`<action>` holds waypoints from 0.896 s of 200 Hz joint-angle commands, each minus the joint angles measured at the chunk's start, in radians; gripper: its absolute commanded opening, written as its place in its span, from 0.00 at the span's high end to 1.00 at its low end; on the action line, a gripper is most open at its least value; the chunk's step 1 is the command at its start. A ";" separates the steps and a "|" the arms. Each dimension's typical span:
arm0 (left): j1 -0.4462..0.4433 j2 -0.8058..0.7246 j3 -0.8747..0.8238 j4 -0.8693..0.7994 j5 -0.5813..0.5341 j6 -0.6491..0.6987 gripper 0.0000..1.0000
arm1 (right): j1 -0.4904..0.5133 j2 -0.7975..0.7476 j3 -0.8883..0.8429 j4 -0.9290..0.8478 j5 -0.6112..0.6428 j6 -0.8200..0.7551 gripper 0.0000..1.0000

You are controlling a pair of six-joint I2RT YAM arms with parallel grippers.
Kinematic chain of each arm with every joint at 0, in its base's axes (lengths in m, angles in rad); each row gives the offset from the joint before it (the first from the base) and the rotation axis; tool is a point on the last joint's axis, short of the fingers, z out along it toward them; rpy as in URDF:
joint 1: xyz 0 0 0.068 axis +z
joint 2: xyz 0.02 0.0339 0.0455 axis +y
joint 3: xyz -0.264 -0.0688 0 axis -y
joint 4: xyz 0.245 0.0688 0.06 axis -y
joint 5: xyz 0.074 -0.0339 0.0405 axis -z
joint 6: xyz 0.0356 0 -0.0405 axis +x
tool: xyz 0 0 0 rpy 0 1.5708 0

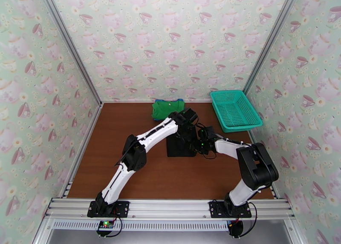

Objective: Fold and stack the mixed laundry pile

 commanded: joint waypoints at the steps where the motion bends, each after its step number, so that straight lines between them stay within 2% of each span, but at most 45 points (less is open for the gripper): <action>1: 0.002 0.042 -0.003 0.038 0.052 -0.007 0.36 | 0.022 -0.020 -0.035 -0.098 0.016 0.008 0.68; 16: 0.006 0.036 -0.007 0.057 0.061 0.004 0.25 | 0.022 -0.067 -0.038 -0.136 0.048 0.001 0.66; 25: 0.007 0.028 -0.006 0.076 0.075 0.011 0.23 | 0.022 -0.106 -0.038 -0.170 0.075 -0.004 0.66; 51: 0.010 -0.018 -0.005 0.152 0.127 0.036 0.20 | 0.021 -0.274 -0.035 -0.330 0.189 -0.037 0.63; 70: 0.019 -0.075 -0.010 0.189 0.126 0.061 0.20 | 0.021 -0.424 -0.038 -0.459 0.247 -0.050 0.61; 99: 0.079 -0.163 -0.075 0.206 0.099 0.091 0.24 | 0.026 -0.631 -0.083 -0.527 0.160 0.005 0.60; 116: 0.135 -0.167 -0.095 0.191 0.100 0.111 0.32 | 0.068 -0.699 -0.126 -0.486 0.096 0.084 0.60; 139: 0.207 -0.096 -0.044 0.169 0.143 0.201 0.41 | 0.194 -0.689 -0.185 -0.360 0.077 0.202 0.61; 164: 0.258 0.039 0.087 0.148 0.243 0.271 0.43 | 0.320 -0.555 -0.227 -0.183 0.098 0.315 0.67; 179: 0.272 0.108 0.142 0.152 0.259 0.293 0.46 | 0.364 -0.470 -0.229 -0.103 0.133 0.359 0.71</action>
